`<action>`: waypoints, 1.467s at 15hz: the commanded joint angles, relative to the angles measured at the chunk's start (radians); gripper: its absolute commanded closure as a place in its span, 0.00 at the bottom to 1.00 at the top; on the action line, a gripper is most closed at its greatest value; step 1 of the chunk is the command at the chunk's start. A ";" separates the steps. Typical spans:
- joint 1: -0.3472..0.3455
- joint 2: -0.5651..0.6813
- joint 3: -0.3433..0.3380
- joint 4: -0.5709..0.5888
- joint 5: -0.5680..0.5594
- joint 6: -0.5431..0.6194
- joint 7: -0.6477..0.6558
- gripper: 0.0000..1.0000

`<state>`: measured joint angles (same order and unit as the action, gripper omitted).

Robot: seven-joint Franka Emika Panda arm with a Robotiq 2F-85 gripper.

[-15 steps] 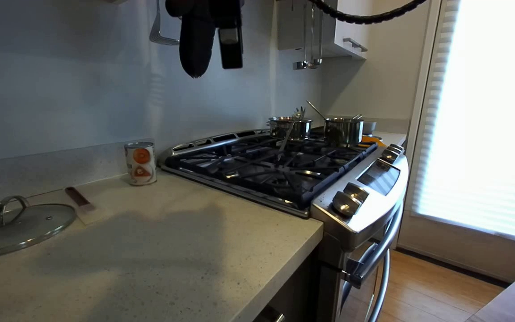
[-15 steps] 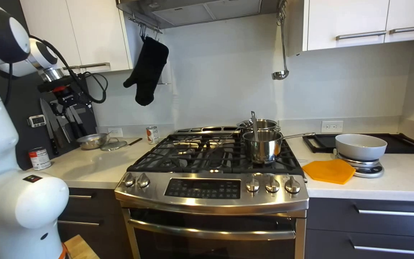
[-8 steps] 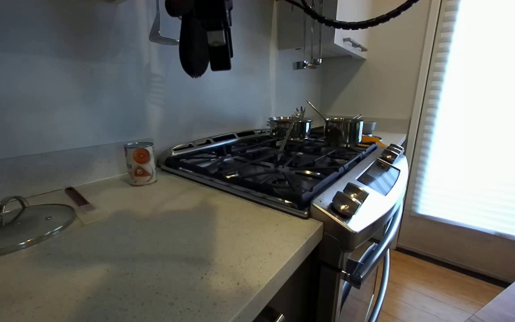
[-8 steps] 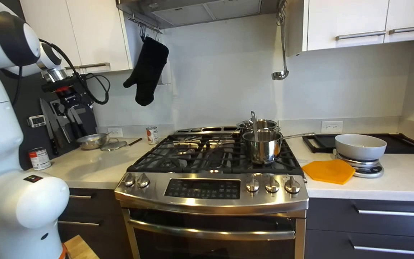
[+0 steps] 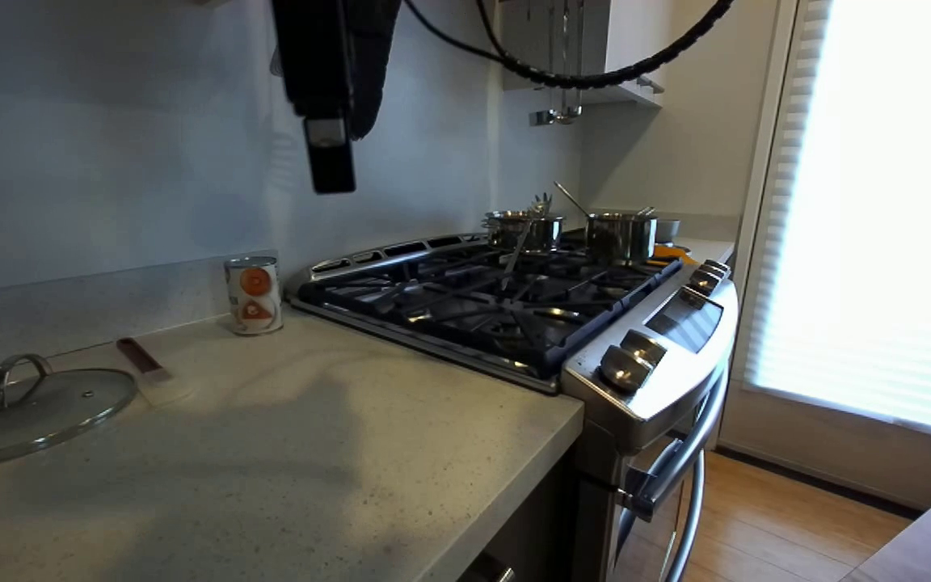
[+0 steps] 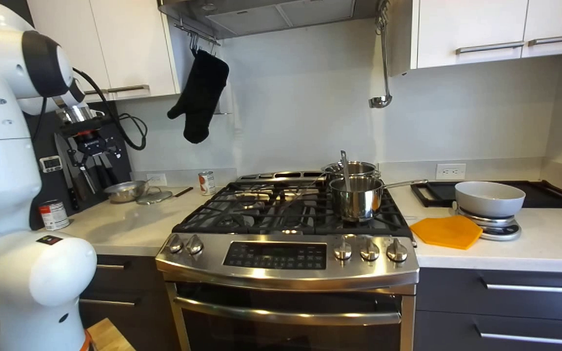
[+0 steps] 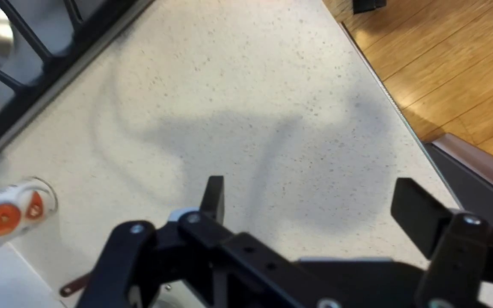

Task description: Pick up the can on the far left and place it on the kitchen counter next to the other can

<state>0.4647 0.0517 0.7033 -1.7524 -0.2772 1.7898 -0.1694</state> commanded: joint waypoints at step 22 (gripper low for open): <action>0.501 0.542 -0.205 0.485 -0.151 0.184 -0.376 0.00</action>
<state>0.9138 0.5569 0.5473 -1.3088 -0.4921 1.9701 -0.4880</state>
